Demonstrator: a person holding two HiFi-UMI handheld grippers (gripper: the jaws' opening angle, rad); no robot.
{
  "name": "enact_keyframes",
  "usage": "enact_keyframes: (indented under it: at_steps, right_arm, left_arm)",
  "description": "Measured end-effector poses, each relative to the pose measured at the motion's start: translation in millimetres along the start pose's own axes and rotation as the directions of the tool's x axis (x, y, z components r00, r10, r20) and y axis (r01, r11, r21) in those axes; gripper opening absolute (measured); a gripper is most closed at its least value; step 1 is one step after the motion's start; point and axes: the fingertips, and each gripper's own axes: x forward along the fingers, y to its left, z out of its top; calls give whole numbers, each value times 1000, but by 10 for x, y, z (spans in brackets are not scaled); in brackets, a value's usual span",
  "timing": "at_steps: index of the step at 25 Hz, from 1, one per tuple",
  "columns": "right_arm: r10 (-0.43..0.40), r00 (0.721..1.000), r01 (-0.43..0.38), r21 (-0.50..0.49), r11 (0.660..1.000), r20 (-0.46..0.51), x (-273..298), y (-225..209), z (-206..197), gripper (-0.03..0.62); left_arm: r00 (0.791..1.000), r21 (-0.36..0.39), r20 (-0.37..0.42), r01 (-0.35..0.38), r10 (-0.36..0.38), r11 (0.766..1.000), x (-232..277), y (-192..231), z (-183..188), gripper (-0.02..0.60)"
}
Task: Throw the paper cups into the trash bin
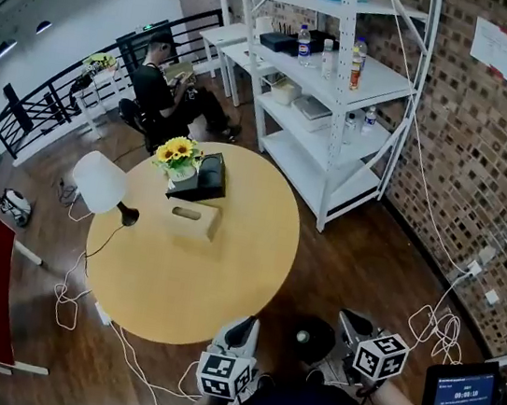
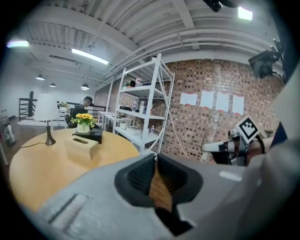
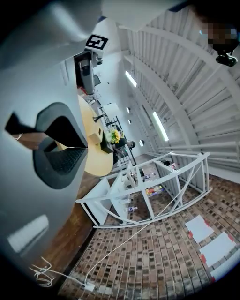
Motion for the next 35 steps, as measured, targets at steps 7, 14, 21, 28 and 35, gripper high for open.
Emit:
enact_keyframes:
  at_steps: [7, 14, 21, 28, 35]
  right_arm:
    - [-20, 992, 26, -43, 999, 126, -10, 179, 313, 12]
    - [-55, 991, 67, -96, 993, 120, -148, 297, 270, 11]
    - [-106, 986, 120, -108, 987, 125, -368, 405, 306, 11]
    - [-69, 988, 85, -115, 990, 140, -613, 418, 267, 11]
    - [68, 984, -43, -150, 988, 163, -1201, 312, 151, 10]
  left_arm:
    - [999, 51, 47, 14, -16, 999, -14, 21, -27, 17]
    - [999, 51, 20, 44, -45, 998, -84, 64, -110, 17]
    - [990, 3, -27, 139, -139, 990, -124, -152, -193, 17]
    - [992, 24, -46, 119, -118, 993, -201, -427, -234, 17]
    - [1000, 34, -4, -15, 16, 999, -478, -1041, -331, 17]
